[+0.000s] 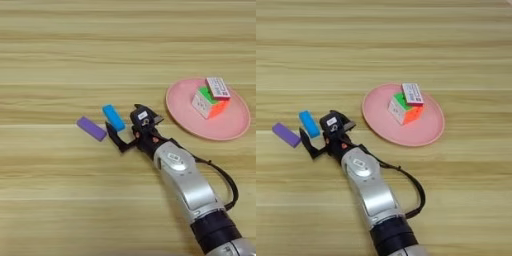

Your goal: Move the objects on the table

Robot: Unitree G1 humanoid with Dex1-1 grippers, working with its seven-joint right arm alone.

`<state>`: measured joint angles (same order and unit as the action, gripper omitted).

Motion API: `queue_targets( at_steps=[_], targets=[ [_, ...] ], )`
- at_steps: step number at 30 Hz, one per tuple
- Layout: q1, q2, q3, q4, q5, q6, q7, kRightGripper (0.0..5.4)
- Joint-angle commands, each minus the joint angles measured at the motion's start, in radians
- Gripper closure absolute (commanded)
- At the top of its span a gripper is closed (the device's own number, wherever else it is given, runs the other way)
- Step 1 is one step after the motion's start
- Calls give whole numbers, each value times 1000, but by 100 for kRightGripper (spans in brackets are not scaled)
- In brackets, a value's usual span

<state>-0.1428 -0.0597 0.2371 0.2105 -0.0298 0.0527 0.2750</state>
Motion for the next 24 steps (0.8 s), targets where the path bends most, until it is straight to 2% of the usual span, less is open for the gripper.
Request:
queue_targets(
  at_steps=[1, 11, 23, 24],
  targets=[
    [-79, 14, -17, -2, 0, -46, -7, 2],
    [-120, 26, -30, 94, 6, -69, -2, 2],
    [-136, 48, -57, 189, 18, -88, 4, 2],
    [-136, 50, -60, 196, 19, -88, 5, 18]
  ],
)
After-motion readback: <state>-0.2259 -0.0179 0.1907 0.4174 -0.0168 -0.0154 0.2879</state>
